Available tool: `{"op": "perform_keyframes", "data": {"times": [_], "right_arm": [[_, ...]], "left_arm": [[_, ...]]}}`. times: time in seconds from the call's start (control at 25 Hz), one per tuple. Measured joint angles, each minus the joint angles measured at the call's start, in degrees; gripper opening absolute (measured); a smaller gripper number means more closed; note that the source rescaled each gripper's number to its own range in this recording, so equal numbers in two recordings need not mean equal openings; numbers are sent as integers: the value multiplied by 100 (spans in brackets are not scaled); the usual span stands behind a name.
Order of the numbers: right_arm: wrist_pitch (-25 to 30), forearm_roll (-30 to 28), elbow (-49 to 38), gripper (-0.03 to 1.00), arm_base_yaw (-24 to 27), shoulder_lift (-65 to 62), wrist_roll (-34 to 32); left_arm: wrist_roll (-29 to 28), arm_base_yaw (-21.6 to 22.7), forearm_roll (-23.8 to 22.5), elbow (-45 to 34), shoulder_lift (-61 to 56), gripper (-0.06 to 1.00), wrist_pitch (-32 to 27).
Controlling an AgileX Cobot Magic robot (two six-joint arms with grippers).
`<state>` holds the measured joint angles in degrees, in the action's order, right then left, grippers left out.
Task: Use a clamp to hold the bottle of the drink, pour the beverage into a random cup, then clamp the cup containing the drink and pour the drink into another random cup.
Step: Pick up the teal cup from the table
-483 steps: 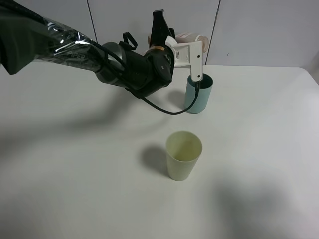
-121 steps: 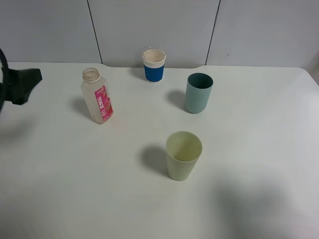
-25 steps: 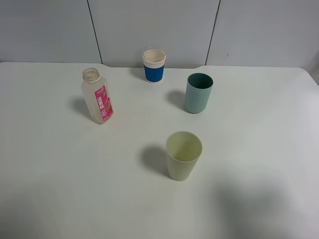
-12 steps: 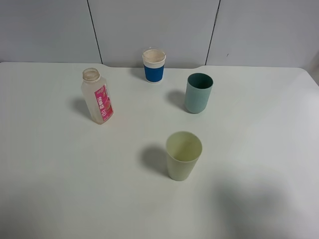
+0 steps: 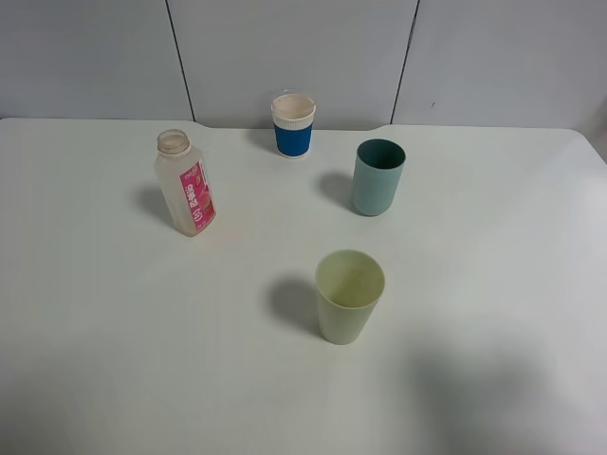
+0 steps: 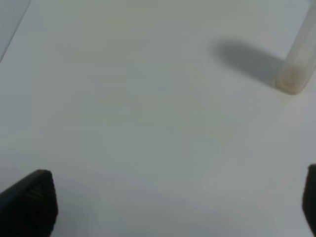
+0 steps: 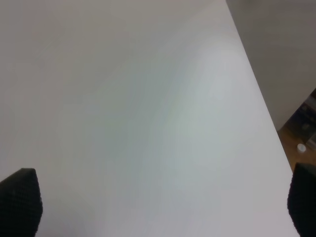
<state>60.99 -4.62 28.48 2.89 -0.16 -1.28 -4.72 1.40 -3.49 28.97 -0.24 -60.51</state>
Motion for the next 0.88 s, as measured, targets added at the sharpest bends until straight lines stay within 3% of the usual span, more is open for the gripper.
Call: {"op": "perform_keyframes", "data": {"times": [0.6, 0.76, 0.88], "right_arm": [[0, -6, 0, 100, 0, 7, 0], [-8, 10, 36, 100, 0, 558, 0], [-354, 168, 291, 100, 0, 1197, -12]], "left_arm": [[0, 0, 0, 0, 0, 100, 0], [0, 0, 0, 0, 0, 100, 0], [0, 0, 0, 0, 0, 100, 0]]}}
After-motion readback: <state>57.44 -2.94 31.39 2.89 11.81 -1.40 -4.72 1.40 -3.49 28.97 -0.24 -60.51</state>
